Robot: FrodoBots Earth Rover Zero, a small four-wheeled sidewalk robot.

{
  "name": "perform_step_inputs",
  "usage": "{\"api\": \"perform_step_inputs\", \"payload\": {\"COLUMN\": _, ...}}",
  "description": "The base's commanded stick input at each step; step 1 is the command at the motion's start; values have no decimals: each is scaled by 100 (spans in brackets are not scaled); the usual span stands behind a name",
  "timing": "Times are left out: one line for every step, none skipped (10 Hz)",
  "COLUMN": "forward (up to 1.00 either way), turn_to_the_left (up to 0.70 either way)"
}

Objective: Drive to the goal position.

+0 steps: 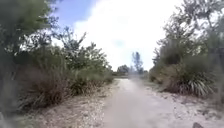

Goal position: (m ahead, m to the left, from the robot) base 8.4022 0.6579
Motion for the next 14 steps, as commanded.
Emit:
{"api": "perform_step_inputs", "payload": {"forward": 45, "turn_to_the_left": 0}}
{"api": "perform_step_inputs", "payload": {"forward": 45, "turn_to_the_left": 0}}
{"api": "perform_step_inputs", "payload": {"forward": 45, "turn_to_the_left": 0}}
{"api": "perform_step_inputs", "payload": {"forward": 45, "turn_to_the_left": 0}}
{"api": "perform_step_inputs", "payload": {"forward": 45, "turn_to_the_left": -4}}
{"api": "perform_step_inputs", "payload": {"forward": 45, "turn_to_the_left": -27}}
{"api": "perform_step_inputs", "payload": {"forward": 45, "turn_to_the_left": -16}}
{"api": "perform_step_inputs", "payload": {"forward": 45, "turn_to_the_left": -5}}
{"api": "perform_step_inputs", "payload": {"forward": 45, "turn_to_the_left": 0}}
{"api": "perform_step_inputs", "payload": {"forward": 45, "turn_to_the_left": 0}}
{"api": "perform_step_inputs", "payload": {"forward": 45, "turn_to_the_left": 0}}
{"api": "perform_step_inputs", "payload": {"forward": 45, "turn_to_the_left": 0}}
{"api": "perform_step_inputs", "payload": {"forward": 45, "turn_to_the_left": 0}}
{"api": "perform_step_inputs", "payload": {"forward": 45, "turn_to_the_left": 0}}
